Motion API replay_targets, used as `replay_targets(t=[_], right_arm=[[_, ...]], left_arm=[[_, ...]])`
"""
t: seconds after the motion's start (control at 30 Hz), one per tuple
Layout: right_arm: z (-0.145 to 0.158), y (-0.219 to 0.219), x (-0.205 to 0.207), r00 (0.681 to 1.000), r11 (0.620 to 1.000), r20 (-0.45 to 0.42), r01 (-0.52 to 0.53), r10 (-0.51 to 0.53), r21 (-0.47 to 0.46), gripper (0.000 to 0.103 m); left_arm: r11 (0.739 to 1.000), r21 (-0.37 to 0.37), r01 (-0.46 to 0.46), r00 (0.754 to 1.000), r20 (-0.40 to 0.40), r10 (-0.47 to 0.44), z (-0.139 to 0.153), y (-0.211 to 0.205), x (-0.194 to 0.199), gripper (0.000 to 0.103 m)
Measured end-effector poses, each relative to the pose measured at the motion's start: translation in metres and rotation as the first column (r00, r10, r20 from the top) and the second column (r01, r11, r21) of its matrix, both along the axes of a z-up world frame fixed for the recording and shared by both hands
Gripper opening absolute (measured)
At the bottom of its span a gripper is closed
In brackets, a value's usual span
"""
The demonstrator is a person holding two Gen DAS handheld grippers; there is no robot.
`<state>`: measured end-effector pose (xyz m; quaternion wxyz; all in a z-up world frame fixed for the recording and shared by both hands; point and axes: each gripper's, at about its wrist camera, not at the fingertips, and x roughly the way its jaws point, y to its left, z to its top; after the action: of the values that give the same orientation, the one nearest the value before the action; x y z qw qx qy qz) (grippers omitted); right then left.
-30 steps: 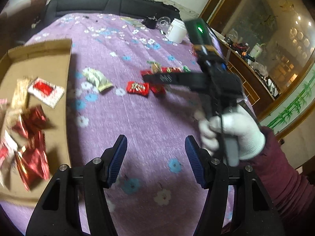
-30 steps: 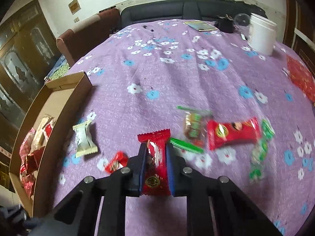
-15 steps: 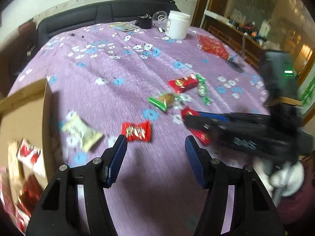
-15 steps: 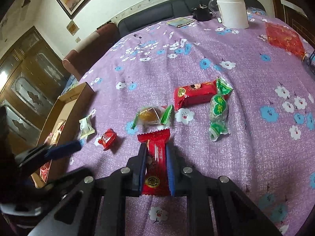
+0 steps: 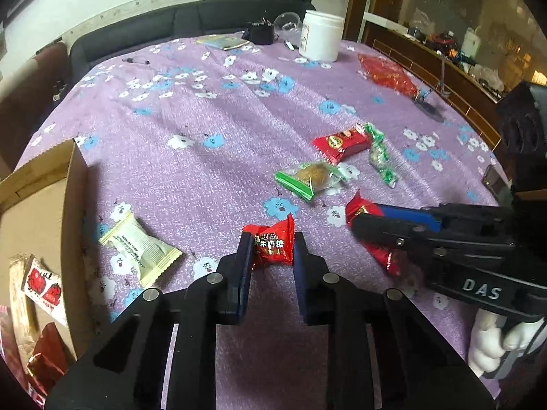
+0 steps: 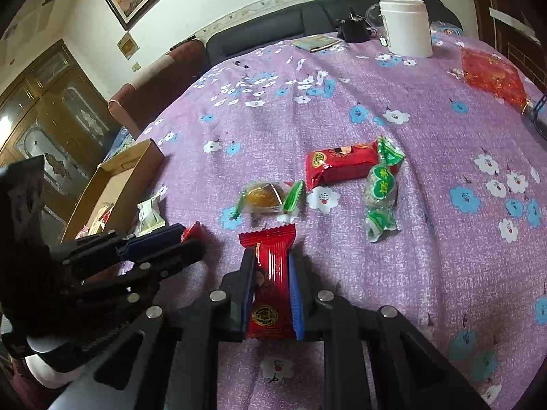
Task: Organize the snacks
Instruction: 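Grasp a red candy with the right gripper while the left gripper grasps another red candy, then drop both held red candies into the cardboard tray and open both grippers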
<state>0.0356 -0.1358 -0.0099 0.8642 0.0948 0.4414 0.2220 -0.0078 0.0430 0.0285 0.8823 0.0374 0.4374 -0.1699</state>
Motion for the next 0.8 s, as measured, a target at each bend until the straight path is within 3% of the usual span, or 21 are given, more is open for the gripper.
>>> replay_targets(t=[0.27, 0.47, 0.63, 0.8], right_arm=[[0.005, -0.005, -0.003, 0.999, 1.000, 0.036, 0.019, -0.020, 0.016, 0.021], [0.003, -0.005, -0.005, 0.999, 0.999, 0.038, 0.034, -0.035, 0.012, 0.021], [0.016, 0.004, -0.010, 0.998, 1.000, 0.060, 0.022, -0.022, 0.008, 0.021], [0.045, 0.050, -0.020, 0.992, 0.996, 0.090, -0.088, 0.088, -0.005, 0.021]], left_arm=[[0.995, -0.099, -0.023, 0.999, 0.033, 0.026, 0.025, 0.024, -0.026, 0.021], [0.980, -0.164, -0.109, 0.990, 0.075, 0.122, 0.054, 0.084, -0.052, 0.022], [0.945, -0.177, -0.276, 0.954, 0.068, 0.292, 0.063, 0.165, -0.053, 0.022], [0.905, -0.163, -0.394, 0.916, 0.017, 0.402, 0.052, 0.221, -0.040, 0.022]])
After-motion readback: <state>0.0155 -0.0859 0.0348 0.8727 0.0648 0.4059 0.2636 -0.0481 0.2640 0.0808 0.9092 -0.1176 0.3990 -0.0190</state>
